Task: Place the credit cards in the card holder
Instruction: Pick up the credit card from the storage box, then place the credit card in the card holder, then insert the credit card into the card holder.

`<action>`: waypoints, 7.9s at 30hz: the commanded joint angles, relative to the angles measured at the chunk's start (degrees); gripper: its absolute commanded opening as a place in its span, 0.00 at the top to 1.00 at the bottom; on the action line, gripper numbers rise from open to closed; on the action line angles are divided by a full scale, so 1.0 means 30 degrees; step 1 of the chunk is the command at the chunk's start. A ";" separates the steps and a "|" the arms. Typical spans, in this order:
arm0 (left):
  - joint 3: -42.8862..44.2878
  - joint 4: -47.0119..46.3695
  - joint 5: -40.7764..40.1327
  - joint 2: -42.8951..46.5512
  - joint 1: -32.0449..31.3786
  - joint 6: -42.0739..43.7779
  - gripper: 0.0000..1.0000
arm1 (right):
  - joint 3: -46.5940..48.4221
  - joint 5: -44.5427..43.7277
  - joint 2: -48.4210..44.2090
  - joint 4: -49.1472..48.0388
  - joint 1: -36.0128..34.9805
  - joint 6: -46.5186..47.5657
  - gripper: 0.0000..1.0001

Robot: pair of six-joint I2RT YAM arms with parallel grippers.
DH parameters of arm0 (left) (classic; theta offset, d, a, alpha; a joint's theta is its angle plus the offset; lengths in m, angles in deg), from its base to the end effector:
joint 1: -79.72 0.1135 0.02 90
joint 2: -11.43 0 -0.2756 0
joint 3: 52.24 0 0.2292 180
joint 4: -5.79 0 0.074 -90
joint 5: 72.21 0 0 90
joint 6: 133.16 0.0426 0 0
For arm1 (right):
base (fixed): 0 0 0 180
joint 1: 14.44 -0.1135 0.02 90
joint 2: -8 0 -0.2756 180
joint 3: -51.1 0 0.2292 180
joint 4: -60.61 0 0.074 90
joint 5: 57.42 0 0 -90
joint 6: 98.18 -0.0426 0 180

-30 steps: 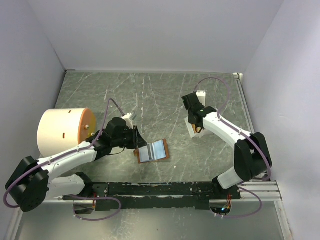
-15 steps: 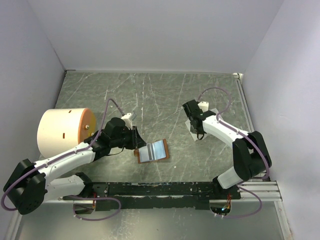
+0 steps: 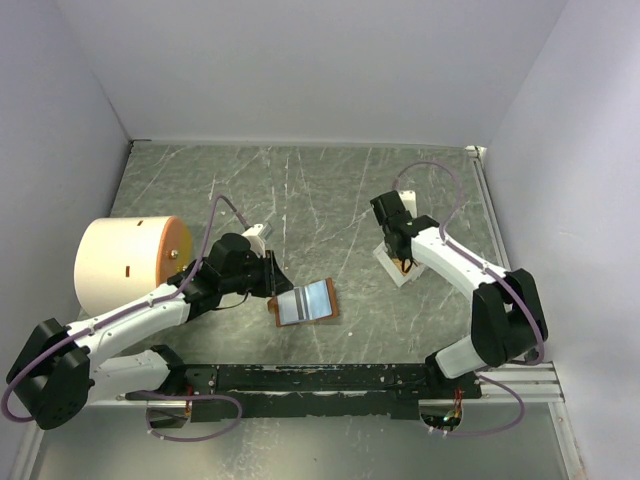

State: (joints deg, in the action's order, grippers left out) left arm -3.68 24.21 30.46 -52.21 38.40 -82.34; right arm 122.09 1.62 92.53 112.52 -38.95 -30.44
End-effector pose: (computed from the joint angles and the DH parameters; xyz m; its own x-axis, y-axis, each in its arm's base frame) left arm 0.1555 -0.1492 0.2370 -0.8151 -0.1041 -0.5699 0.3440 0.7046 -0.6207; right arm 0.2479 0.0890 0.2336 -0.8270 -0.0201 -0.5618 0.1643 0.9471 -0.2757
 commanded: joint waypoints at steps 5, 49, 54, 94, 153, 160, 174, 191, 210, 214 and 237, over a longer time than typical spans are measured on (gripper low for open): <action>0.0082 -0.0192 0.0072 0.0277 0.0109 0.0407 0.71 | 0.0042 -0.0665 0.0455 -0.4517 0.1569 0.7133 0.65; 0.0092 0.0064 -0.0486 0.0334 0.0113 0.0786 0.72 | -0.2143 -0.0261 0.2559 -0.8991 0.2062 0.9076 1.00; 0.0107 -0.0060 -0.0262 0.0207 0.0094 0.0668 0.72 | -0.1659 0.0046 0.0961 -0.8108 0.1901 0.9140 1.00; 0.1224 -0.1376 0.3050 -0.0486 0.0121 -0.2299 0.72 | 0.1204 0.3988 -0.4857 -0.3882 0.1547 0.5891 1.00; -0.2928 -0.6483 0.1354 -0.3230 0.0116 -0.5644 0.57 | -1.2987 1.3928 -0.8291 -2.0105 -0.5218 -0.9046 1.00; -0.2991 -0.8106 0.2547 -0.7161 0.0098 -0.5356 0.61 | -1.3198 1.4881 -0.3632 -2.2932 -0.5313 -0.9380 1.00; -0.2478 -0.6213 0.2502 -0.3908 0.0107 -0.5391 0.59 | -1.1829 1.3718 -0.8434 -1.7437 -0.5369 -0.6964 1.00; -0.1970 -0.6515 0.3983 0.1462 0.0108 -0.5825 0.46 | -1.3476 1.6997 -1.2783 -2.2643 -0.5378 -1.1100 1.00; -0.2524 -0.7690 0.4218 0.1629 0.0120 -0.6330 0.89 | -1.3931 1.6815 -1.1794 -2.2744 -0.5377 -1.1421 1.00; -0.2742 -0.7954 0.4155 0.1700 0.0092 -0.6308 0.93 | -1.3401 1.6184 -1.1947 -2.0967 -0.5372 -1.0584 0.96; -0.1322 -0.2709 0.1952 -0.2380 0.0694 -0.4258 0.93 | -0.6199 1.2257 -0.4749 -0.9447 -0.6035 -0.5327 0.86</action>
State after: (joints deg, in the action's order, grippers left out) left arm -10.96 15.40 34.46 -58.09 39.53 -96.90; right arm 101.13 37.57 75.04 81.89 -55.71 -49.57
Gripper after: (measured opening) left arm 0.075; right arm 0.151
